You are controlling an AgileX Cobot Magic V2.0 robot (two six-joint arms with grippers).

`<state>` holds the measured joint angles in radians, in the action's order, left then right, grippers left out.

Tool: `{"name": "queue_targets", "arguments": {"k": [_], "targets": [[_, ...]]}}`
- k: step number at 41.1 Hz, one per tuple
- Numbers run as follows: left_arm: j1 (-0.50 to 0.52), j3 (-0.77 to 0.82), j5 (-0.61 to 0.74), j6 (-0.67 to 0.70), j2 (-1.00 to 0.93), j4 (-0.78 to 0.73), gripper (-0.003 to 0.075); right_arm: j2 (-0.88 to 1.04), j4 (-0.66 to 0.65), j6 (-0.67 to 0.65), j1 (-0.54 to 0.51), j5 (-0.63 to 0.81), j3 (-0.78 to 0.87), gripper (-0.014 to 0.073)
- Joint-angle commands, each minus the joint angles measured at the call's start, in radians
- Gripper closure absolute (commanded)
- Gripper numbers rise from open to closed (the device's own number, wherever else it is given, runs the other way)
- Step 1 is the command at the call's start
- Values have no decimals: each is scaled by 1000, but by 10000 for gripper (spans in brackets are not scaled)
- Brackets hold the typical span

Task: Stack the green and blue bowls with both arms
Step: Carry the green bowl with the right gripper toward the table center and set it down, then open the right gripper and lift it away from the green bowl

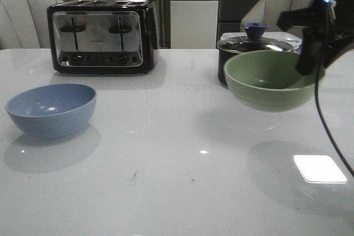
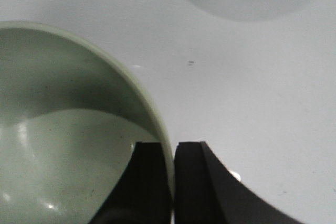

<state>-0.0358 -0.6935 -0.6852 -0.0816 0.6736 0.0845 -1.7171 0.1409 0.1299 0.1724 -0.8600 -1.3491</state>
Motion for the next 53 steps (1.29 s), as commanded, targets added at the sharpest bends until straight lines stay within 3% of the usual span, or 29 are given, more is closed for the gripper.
{"name": "queue_targets", "arguments": {"k": [1, 13, 25, 30, 39, 53], "targets": [[-7, -29, 76, 10, 4, 5, 194, 72, 11, 18, 78, 2, -32, 571], [-7, -29, 90, 10, 4, 7, 194, -5, 11, 18, 303, 24, -31, 571], [-7, -29, 90, 10, 4, 7, 194, -124, 11, 17, 331, 100, -31, 559], [-7, -29, 91, 10, 4, 7, 194, -139, 16, 17, 331, 136, -31, 473], [-7, -29, 91, 10, 4, 7, 194, -111, 19, 17, 331, 153, -39, 190], [-7, -29, 91, 10, 4, 7, 194, 263, 6, 18, 331, 221, 103, 178]]}}
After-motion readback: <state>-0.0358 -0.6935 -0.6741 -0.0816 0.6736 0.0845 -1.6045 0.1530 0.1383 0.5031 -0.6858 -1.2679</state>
